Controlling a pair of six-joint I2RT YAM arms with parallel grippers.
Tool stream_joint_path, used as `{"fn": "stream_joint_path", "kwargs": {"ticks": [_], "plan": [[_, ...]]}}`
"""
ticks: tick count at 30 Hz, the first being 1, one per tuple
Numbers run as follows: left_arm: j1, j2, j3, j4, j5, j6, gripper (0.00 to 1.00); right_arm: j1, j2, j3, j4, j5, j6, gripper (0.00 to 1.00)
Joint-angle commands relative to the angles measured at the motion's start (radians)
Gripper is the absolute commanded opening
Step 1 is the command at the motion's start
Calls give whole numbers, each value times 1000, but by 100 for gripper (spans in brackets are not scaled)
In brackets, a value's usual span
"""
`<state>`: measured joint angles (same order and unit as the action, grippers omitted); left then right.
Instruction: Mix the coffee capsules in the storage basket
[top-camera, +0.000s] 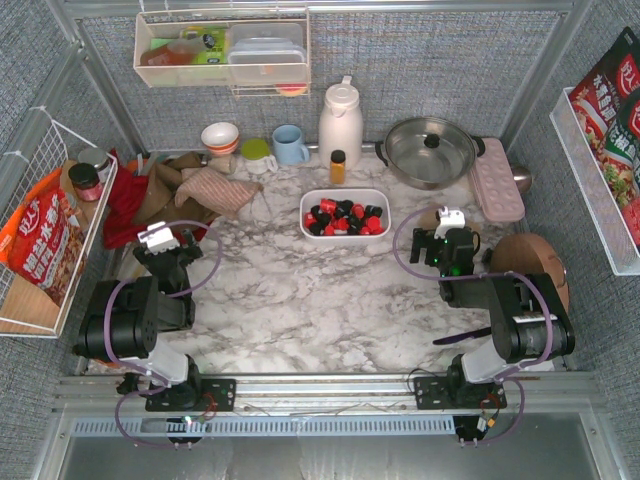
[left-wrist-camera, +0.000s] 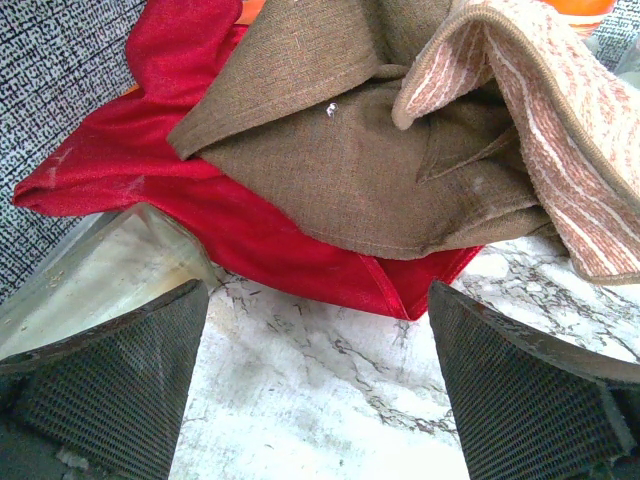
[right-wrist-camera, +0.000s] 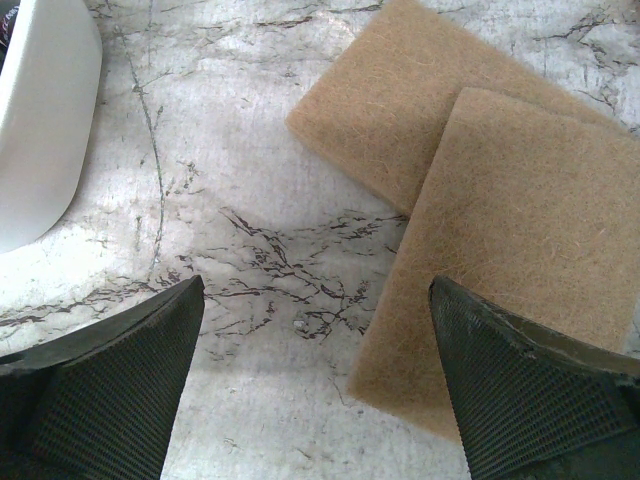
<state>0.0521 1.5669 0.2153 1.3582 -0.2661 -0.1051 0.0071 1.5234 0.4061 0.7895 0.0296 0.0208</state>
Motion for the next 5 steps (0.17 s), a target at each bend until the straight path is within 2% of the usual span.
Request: {"fn": "stream_joint_path", "kwargs": {"ticks": [1, 5], "plan": [[0, 1, -1, 19, 4, -2, 99, 2, 0, 11, -2, 7, 3, 99], [0, 2, -1, 21, 4, -2, 99, 2, 1, 14, -7, 6, 3, 99]]}}
